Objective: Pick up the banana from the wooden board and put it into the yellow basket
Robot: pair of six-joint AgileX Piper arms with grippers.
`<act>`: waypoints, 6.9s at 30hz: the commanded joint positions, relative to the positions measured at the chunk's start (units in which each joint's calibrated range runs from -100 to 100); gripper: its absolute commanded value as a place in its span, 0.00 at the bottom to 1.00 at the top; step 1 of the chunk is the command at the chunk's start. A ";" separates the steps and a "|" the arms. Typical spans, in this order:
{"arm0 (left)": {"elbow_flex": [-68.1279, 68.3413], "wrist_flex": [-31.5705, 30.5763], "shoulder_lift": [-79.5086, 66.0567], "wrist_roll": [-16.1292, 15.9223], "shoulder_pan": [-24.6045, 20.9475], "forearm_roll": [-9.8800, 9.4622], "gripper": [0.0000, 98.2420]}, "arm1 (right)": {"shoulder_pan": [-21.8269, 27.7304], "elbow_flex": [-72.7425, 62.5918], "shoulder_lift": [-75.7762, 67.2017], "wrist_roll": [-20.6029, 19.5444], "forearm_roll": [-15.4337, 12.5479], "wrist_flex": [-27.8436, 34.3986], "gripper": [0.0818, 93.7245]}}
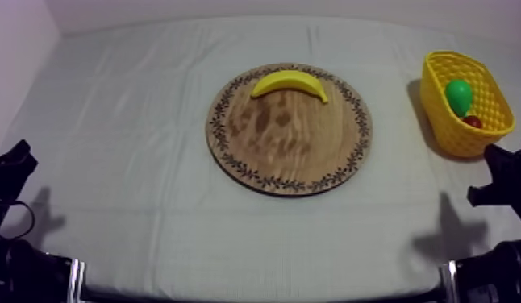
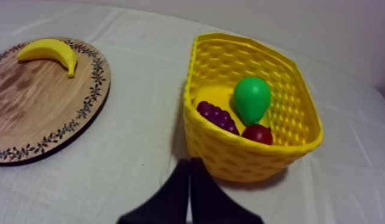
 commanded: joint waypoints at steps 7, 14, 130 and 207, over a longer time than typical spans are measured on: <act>-0.02 0.00 0.02 0.00 -0.02 0.02 0.00 | -2.61 0.02 0.02 0.42 0.02 -0.01 0.00; -0.02 0.00 0.02 0.00 -0.02 0.02 0.00 | -10.75 0.02 -0.02 -3.72 0.07 -0.01 0.00; -0.02 0.00 0.02 0.00 -0.02 0.02 0.00 | -26.14 -122.61 135.06 21.68 7.24 44.97 0.82; -0.02 0.00 0.02 0.00 -0.02 0.02 0.00 | -25.02 -120.53 122.06 20.79 10.49 43.49 0.15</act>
